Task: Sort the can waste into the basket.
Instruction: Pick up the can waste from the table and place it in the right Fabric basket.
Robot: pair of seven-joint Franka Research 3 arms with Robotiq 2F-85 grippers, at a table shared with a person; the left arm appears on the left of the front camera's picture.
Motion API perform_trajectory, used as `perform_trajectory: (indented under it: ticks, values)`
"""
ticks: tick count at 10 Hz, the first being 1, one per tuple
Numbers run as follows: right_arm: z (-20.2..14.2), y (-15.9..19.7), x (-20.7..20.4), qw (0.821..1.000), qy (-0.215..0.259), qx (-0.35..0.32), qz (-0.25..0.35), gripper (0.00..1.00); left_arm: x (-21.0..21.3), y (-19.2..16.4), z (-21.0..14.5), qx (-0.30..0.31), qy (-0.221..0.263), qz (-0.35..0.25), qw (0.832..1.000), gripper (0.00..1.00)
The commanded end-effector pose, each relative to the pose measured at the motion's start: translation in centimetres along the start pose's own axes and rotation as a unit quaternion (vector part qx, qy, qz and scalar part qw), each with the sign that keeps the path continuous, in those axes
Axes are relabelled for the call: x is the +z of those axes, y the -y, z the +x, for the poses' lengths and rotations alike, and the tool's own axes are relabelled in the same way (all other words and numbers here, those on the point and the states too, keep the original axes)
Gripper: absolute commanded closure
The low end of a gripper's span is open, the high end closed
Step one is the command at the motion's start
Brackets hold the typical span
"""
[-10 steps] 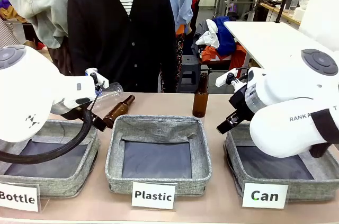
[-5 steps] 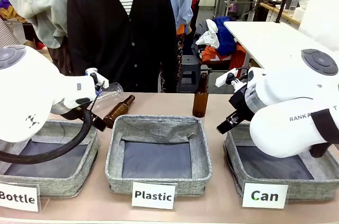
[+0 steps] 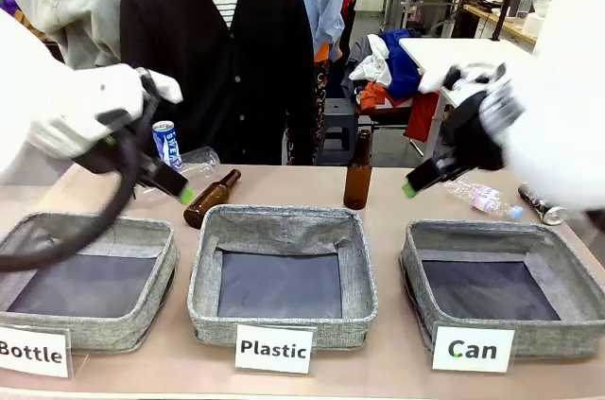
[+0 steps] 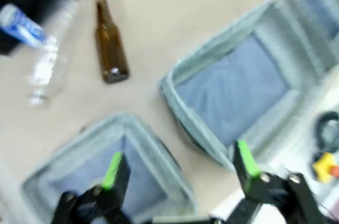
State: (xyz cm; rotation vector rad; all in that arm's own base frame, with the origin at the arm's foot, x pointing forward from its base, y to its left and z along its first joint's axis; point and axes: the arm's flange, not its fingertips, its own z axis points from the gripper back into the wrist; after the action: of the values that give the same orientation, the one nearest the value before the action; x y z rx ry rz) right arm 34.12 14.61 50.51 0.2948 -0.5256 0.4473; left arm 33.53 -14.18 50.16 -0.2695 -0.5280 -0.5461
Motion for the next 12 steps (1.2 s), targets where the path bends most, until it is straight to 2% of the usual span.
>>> perform_trajectory:
  ticks: [1,2,3,4,5,7,9,10,11,12]
  values:
    - [-2.9,3.7,4.6,0.983,0.008,-0.046,0.177,0.00,5.5,-2.0,-2.8,0.016,-0.002,-0.087,0.996,0.00]
    - [-4.9,6.7,5.8,0.970,0.027,-0.064,0.234,0.00,7.2,-4.2,-4.2,0.000,0.005,-0.168,0.986,0.00]
    - [-6.9,10.2,6.3,0.955,0.051,-0.117,0.268,0.00,8.4,-7.3,-5.8,0.025,0.029,-0.226,0.973,0.00]
    - [-9.2,13.7,6.3,0.931,0.076,-0.162,0.317,0.00,9.2,-11.1,-7.7,0.091,0.073,-0.273,0.955,0.00]
    - [-11.8,17.9,5.9,0.901,0.113,-0.223,0.355,0.00,8.9,-15.5,-10.3,0.160,0.123,-0.321,0.925,0.00]
    - [-16.1,23.3,4.8,0.851,0.171,-0.311,0.387,0.00,6.5,-22.2,-14.7,0.278,0.156,-0.353,0.880,0.00]
    - [-19.2,26.6,3.4,0.812,0.202,-0.367,0.405,0.00,3.3,-26.0,-17.4,0.368,0.166,-0.371,0.836,0.00]
    - [-20.0,27.5,2.1,0.801,0.198,-0.392,0.407,0.00,2.2,-26.4,-17.7,0.401,0.171,-0.366,0.823,0.00]
    - [-20.1,27.9,1.0,0.798,0.202,-0.413,0.389,0.00,1.6,-25.9,-17.4,0.411,0.175,-0.336,0.829,0.00]
    - [-20.6,28.5,3.8,0.806,0.197,-0.391,0.398,0.00,3.1,-26.1,-20.1,0.388,0.165,-0.357,0.834,0.00]
